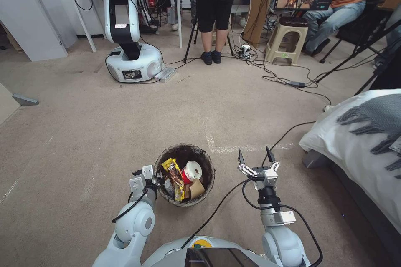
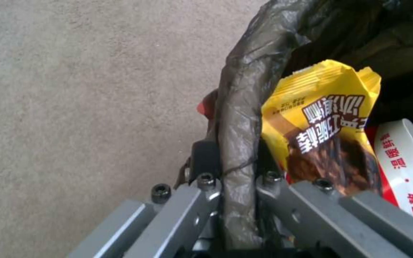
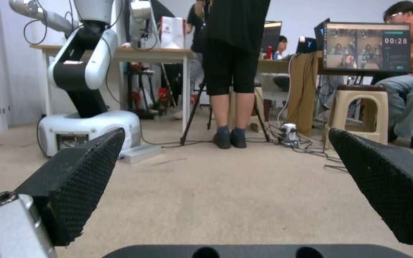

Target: Pick up the trash bin, then pick up the garbage from the floor and place it into the trash bin.

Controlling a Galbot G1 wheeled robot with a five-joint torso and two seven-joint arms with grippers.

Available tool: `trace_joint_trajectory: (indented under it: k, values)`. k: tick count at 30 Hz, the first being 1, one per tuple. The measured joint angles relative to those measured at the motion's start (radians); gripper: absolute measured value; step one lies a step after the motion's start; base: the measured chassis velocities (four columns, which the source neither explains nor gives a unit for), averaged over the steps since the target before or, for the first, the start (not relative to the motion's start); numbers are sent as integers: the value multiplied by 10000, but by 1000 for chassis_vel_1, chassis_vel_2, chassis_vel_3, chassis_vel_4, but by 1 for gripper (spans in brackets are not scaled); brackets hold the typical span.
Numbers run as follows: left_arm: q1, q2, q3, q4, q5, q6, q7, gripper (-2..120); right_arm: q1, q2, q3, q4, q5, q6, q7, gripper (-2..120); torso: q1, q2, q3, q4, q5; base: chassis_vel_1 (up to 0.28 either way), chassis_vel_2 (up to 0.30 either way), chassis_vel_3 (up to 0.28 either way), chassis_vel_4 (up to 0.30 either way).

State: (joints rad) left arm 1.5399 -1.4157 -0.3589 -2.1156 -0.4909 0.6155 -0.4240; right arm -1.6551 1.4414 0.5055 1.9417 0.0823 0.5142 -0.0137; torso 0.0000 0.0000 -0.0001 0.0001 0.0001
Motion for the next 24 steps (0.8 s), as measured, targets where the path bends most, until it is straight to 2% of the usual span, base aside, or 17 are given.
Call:
trace_joint_trajectory:
  k: [4,7,9,12,14,15,19,21,24]
  values:
    - [-51,-3,-44,241,-230,-26,-90,1,-18,10,5,-46,-25,61,-7,100,0,1,-1,4,7,0,0,0,0]
    - [-73,-6,-46,309,-351,-30,-130,7,-26,22,7,-74,-33,77,-20,100,-1,1,-2,3,7,0,0,0,0]
    - [-121,-14,-54,415,-498,-33,-197,19,-26,53,-7,-110,-54,90,-28,100,-1,1,-2,0,6,0,0,0,0]
    - [-165,-17,-62,555,-629,-43,-265,28,-20,68,-16,-117,-62,96,-34,100,-1,2,-3,1,5,0,0,0,0]
    - [-174,-38,-50,650,-765,-39,-261,36,-21,71,-17,-118,-64,97,-36,100,0,1,1,-1,-13,0,0,0,0]
    - [-179,-33,-48,675,-788,-40,-259,42,-22,75,-14,-117,-66,100,-37,100,-1,1,-1,-8,-7,0,0,0,0]
    - [-184,-38,-46,692,-794,-40,-247,50,-47,77,-12,-117,-67,105,-52,100,-1,2,0,-6,-4,0,0,0,0]
    - [-203,-33,-42,695,-799,-40,-228,62,-64,81,-6,-117,-71,115,-84,100,-1,1,0,-3,-3,0,0,0,0]
    - [-217,-25,-41,696,-799,-51,-201,68,-81,93,-4,-117,-73,121,-141,100,-1,1,0,-2,-2,0,0,0,0]
